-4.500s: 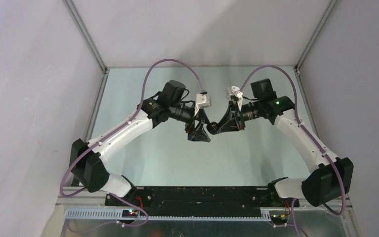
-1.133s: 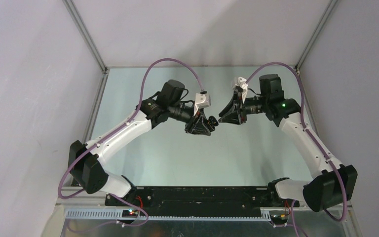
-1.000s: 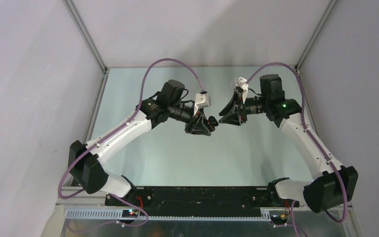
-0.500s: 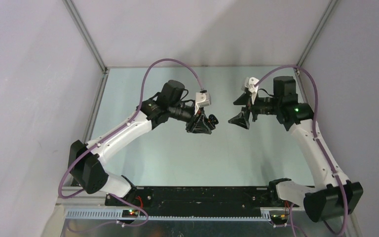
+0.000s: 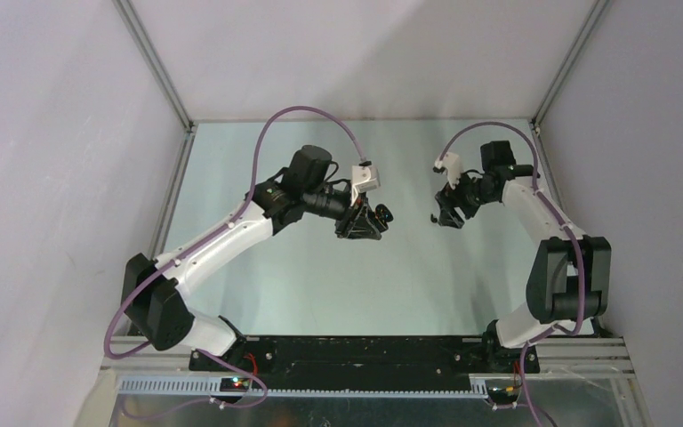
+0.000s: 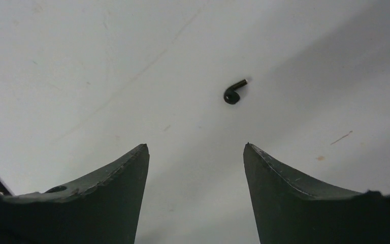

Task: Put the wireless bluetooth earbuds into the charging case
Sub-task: Pick up the earbud from the center of the board.

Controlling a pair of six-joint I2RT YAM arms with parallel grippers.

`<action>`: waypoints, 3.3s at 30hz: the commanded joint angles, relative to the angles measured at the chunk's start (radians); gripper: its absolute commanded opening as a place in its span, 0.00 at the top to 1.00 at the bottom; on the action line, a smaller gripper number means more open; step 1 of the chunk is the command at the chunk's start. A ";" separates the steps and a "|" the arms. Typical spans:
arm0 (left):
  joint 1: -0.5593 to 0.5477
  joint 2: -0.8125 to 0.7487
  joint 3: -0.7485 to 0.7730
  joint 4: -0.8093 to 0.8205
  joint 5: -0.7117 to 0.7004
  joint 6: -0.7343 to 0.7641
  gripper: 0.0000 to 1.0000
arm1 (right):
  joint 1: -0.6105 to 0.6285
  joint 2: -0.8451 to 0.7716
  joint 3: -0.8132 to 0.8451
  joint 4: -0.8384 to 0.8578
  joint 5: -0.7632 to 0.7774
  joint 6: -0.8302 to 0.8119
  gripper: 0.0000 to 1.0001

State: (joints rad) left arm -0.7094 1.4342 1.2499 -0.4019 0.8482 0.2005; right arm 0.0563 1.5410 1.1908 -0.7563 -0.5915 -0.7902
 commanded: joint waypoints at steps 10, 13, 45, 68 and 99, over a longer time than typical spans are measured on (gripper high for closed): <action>-0.003 -0.040 0.023 -0.011 0.022 0.028 1.00 | 0.001 0.027 -0.066 0.042 0.012 -0.721 0.26; -0.004 -0.039 0.024 -0.017 0.021 0.035 1.00 | 0.029 0.077 -0.066 0.081 0.029 -0.684 0.31; -0.004 -0.035 0.037 -0.050 0.024 0.060 1.00 | 0.156 0.329 -0.086 0.445 0.461 -0.537 0.46; -0.004 -0.039 0.035 -0.056 0.030 0.065 1.00 | 0.226 0.302 -0.071 0.102 0.357 -0.594 0.51; -0.005 -0.035 0.042 -0.062 0.043 0.065 1.00 | 0.298 0.278 -0.071 0.127 0.352 -0.501 0.62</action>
State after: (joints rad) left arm -0.7094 1.4322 1.2503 -0.4747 0.8673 0.2455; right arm 0.3374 1.8076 1.1450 -0.6468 -0.1818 -1.3369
